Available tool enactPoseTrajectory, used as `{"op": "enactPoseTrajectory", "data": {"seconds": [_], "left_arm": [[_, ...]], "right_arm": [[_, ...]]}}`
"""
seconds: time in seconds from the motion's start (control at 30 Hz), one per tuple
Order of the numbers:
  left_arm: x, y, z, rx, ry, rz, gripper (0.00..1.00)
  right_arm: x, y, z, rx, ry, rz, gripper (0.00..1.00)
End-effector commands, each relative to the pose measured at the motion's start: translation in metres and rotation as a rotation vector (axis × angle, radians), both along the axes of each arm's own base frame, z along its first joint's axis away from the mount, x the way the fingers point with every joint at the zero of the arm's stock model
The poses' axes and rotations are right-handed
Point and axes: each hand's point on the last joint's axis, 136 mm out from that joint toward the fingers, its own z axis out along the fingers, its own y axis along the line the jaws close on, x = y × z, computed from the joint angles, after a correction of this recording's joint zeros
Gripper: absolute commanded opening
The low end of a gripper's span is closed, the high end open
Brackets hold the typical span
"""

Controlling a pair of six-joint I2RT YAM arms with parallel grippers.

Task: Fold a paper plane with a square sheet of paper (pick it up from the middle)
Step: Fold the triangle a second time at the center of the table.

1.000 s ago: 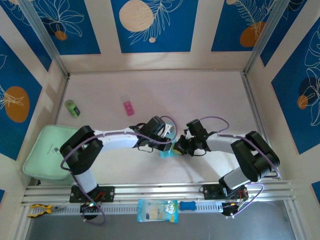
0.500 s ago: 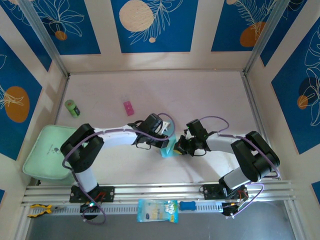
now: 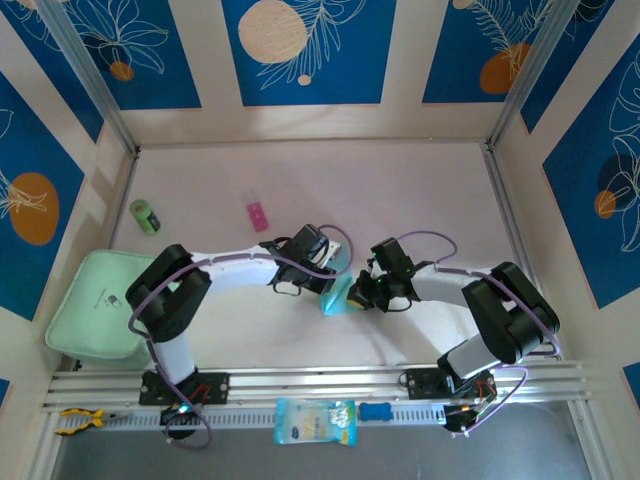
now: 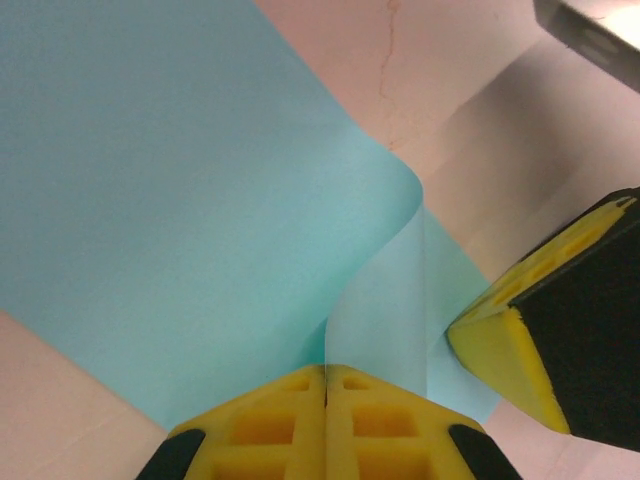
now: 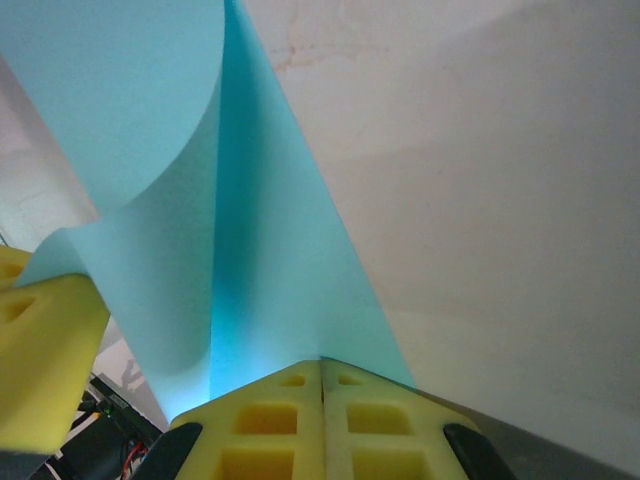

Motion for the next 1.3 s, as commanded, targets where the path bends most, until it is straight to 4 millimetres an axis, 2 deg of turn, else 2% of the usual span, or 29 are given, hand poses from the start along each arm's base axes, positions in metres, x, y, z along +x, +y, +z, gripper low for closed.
{"op": "enactPoseTrajectory", "data": {"seconds": [0.0,0.3,1.27], "left_arm": [[0.006,0.005,-0.007,0.046,-0.003,-0.003,0.03],[0.004,0.017,-0.017,0.097,0.016,0.034,0.03],[0.01,0.02,-0.017,0.143,0.009,0.057,0.05]], "right_arm": [[-0.013,-0.013,-0.017,-0.093,0.068,-0.012,0.04],[-0.014,-0.013,-0.016,-0.099,0.068,-0.006,0.04],[-0.016,-0.014,-0.018,-0.105,0.076,-0.002,0.04]]}}
